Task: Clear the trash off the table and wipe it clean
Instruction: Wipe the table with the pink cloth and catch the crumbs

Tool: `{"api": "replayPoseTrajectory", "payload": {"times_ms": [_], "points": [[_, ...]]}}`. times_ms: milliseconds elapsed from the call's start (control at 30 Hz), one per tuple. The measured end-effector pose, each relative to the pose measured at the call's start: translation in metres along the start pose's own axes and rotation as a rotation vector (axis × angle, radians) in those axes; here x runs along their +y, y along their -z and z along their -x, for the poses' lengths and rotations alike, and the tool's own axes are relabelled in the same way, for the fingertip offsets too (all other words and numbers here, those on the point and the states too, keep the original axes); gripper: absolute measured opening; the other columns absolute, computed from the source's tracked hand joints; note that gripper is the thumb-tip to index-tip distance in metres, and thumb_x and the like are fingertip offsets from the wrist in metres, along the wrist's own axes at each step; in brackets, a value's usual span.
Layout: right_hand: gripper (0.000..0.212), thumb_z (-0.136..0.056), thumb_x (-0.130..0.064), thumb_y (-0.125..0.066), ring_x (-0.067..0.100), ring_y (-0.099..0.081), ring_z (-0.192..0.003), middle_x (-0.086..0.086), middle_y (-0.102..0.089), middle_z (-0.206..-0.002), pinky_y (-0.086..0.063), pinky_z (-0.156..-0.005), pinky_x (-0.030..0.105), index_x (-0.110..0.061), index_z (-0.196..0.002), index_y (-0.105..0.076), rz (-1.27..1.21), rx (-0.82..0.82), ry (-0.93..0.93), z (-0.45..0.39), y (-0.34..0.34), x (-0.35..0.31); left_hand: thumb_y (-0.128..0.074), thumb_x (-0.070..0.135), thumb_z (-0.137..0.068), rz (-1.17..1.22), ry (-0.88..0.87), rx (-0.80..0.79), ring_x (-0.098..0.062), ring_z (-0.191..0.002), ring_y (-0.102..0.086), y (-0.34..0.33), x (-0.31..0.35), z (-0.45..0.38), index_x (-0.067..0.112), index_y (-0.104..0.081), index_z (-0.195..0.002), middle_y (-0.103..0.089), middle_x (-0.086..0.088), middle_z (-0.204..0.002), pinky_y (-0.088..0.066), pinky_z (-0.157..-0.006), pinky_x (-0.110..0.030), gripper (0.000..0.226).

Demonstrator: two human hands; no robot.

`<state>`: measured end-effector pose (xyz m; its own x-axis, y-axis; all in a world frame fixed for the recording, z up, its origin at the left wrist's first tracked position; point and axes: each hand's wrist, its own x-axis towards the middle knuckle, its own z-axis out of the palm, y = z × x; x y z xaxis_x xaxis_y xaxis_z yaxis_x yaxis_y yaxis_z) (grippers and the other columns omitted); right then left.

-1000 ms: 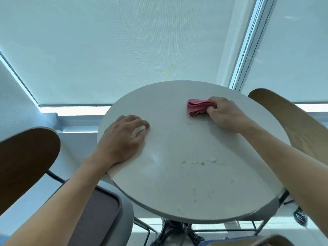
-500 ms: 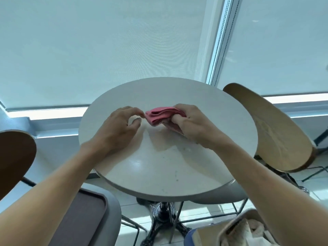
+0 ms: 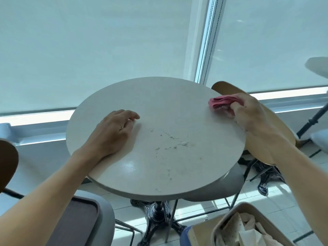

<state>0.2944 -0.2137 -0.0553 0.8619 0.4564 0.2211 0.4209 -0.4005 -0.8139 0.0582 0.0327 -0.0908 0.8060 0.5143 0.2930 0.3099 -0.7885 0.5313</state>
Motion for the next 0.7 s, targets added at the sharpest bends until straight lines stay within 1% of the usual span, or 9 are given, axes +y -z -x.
{"api": "replayPoseTrajectory", "payload": {"times_ms": [67, 100, 167, 300, 333, 433, 467, 567, 700], "points": [[0.028, -0.092, -0.017, -0.045, 0.016, -0.067, -0.091, -0.010, -0.071, -0.091, -0.055, -0.084, 0.037, -0.031, -0.102, -0.068, 0.133, -0.001, -0.010, 0.003, -0.005, 0.008, -0.044, 0.022, -0.100, -0.022, -0.005, -0.006, -0.008, -0.114, -0.048, -0.001, 0.001, -0.001, 0.031, -0.064, -0.113, -0.060, 0.015, -0.113, -0.039, -0.101, -0.036, 0.026], [0.028, -0.092, -0.018, -0.045, 0.018, -0.065, -0.094, -0.006, -0.070, -0.096, -0.054, -0.086, 0.039, -0.030, -0.107, -0.066, 0.153, -0.002, -0.022, 0.006, -0.006, 0.007, -0.043, 0.022, -0.100, -0.033, -0.003, -0.008, -0.008, -0.114, -0.048, -0.001, 0.001, 0.000, 0.031, -0.064, -0.113, -0.059, 0.015, -0.114, -0.039, -0.100, -0.036, 0.026], [0.030, -0.094, -0.017, -0.043, 0.020, -0.062, -0.096, -0.002, -0.068, -0.100, -0.050, -0.083, 0.037, -0.028, -0.112, -0.063, 0.196, -0.009, -0.005, 0.017, -0.008, 0.003, -0.042, 0.021, -0.100, -0.050, -0.001, -0.009, -0.008, -0.115, -0.046, -0.002, -0.001, 0.003, 0.032, -0.064, -0.114, -0.058, 0.014, -0.115, -0.039, -0.100, -0.036, 0.028], [0.030, -0.098, -0.014, -0.039, 0.015, -0.057, -0.091, -0.003, -0.064, -0.102, -0.039, -0.068, 0.017, -0.026, -0.117, -0.060, 0.226, -0.071, 0.008, 0.044, -0.013, -0.009, -0.040, 0.020, -0.100, -0.066, -0.006, -0.014, -0.009, -0.118, -0.045, -0.002, 0.000, 0.004, 0.034, -0.058, -0.119, -0.057, 0.015, -0.116, -0.037, -0.099, -0.034, 0.031], [0.030, -0.098, -0.014, -0.039, 0.015, -0.056, -0.091, -0.002, -0.063, -0.103, -0.039, -0.068, 0.016, -0.026, -0.117, -0.059, 0.228, -0.080, 0.015, 0.050, -0.017, -0.012, -0.039, 0.019, -0.100, -0.074, -0.005, -0.018, -0.009, -0.119, -0.045, -0.002, 0.001, 0.005, 0.033, -0.058, -0.121, -0.057, 0.014, -0.118, -0.036, -0.098, -0.033, 0.032], [0.031, -0.099, -0.013, -0.038, 0.020, -0.055, -0.098, 0.001, -0.061, -0.107, -0.039, -0.078, 0.031, -0.022, -0.122, -0.056, 0.192, -0.115, 0.034, 0.072, -0.031, -0.024, -0.038, 0.022, -0.099, -0.122, 0.004, -0.032, -0.015, -0.126, -0.044, -0.003, 0.003, 0.005, 0.026, -0.060, -0.124, -0.055, 0.009, -0.131, -0.036, -0.102, -0.035, 0.033], [0.031, -0.099, -0.013, -0.037, 0.020, -0.054, -0.098, 0.001, -0.060, -0.107, -0.039, -0.080, 0.032, -0.021, -0.124, -0.055, 0.187, -0.127, 0.038, 0.078, -0.036, -0.027, -0.039, 0.023, -0.099, -0.125, 0.009, -0.034, -0.016, -0.127, -0.045, -0.003, 0.003, 0.006, 0.023, -0.061, -0.124, -0.054, 0.007, -0.134, -0.035, -0.104, -0.035, 0.034], [0.031, -0.100, -0.016, -0.038, 0.021, -0.054, -0.100, 0.004, -0.059, -0.110, -0.040, -0.083, 0.034, -0.018, -0.127, -0.052, 0.156, -0.153, 0.088, 0.098, -0.052, -0.036, -0.041, 0.026, -0.099, -0.099, 0.036, -0.026, -0.018, -0.127, -0.046, 0.001, 0.004, 0.008, 0.022, -0.063, -0.122, -0.055, 0.006, -0.135, -0.035, -0.106, -0.036, 0.033], [0.026, -0.101, -0.014, -0.038, 0.013, -0.057, -0.087, 0.000, -0.062, -0.100, -0.043, -0.072, 0.029, -0.020, -0.119, -0.056, 0.079, -0.155, 0.078, 0.106, -0.058, -0.041, -0.043, 0.032, -0.098, -0.127, 0.045, -0.016, -0.016, -0.130, -0.045, 0.007, 0.010, 0.030, 0.027, -0.061, -0.126, -0.054, 0.008, -0.138, -0.034, -0.107, -0.039, 0.033]]}}
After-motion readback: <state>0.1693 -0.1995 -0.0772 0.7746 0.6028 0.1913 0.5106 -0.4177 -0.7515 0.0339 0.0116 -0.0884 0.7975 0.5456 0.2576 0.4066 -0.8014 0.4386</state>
